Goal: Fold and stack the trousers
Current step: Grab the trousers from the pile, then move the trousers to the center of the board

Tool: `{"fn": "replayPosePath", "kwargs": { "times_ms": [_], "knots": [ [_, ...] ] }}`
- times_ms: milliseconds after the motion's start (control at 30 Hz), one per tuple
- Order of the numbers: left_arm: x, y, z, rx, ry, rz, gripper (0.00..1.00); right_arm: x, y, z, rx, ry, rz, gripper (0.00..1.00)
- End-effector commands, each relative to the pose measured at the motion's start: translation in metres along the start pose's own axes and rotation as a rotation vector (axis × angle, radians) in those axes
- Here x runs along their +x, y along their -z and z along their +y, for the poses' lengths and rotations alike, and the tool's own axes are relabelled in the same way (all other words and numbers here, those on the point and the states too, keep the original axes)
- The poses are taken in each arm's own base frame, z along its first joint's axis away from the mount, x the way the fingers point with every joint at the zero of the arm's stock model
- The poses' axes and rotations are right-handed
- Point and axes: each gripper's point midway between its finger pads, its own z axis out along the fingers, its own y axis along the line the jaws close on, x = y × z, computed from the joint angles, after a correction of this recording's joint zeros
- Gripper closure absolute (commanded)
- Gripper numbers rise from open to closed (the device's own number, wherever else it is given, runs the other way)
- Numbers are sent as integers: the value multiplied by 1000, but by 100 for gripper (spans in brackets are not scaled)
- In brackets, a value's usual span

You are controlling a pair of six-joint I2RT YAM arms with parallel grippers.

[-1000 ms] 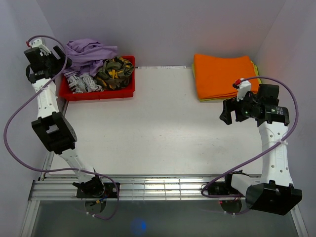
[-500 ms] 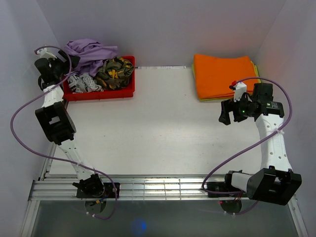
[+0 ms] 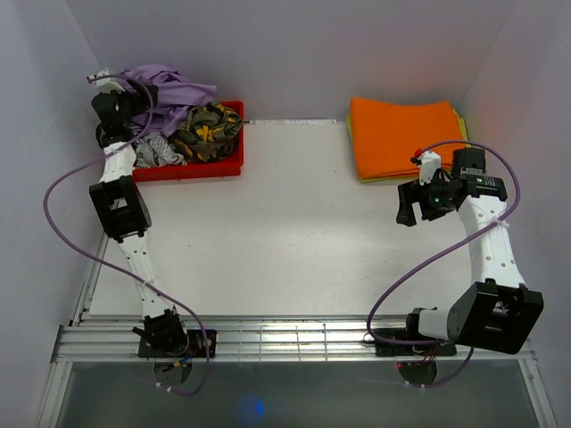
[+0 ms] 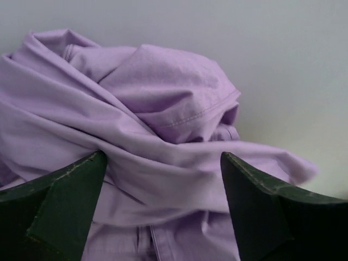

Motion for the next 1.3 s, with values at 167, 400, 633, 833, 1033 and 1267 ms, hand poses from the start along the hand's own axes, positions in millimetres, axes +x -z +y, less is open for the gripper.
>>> {"fn": "replayPosePath", "kwargs": {
  "times_ms": [167, 400, 633, 833, 1033, 1267],
  "knots": [
    [-29, -33, 7, -133, -187, -158, 42, -3, 6, -5, 38, 17, -2, 10],
    [-68, -30, -20, -104, -232, -230, 100, -8, 14, -3, 43, 23, -21, 10],
    [-150, 28, -141, 222, -172, -247, 100, -23, 26, 6, 22, 39, -87, 10],
    [-194, 111, -251, 528, -137, -174, 100, -44, 40, 17, -14, 72, -166, 10],
    [-196, 205, -348, 782, -132, -56, 100, -59, 55, 27, -27, 111, -245, 10],
    [-169, 301, -455, 1083, -26, 123, 100, -73, 72, 43, -60, 157, -332, 10]
  ]
}}
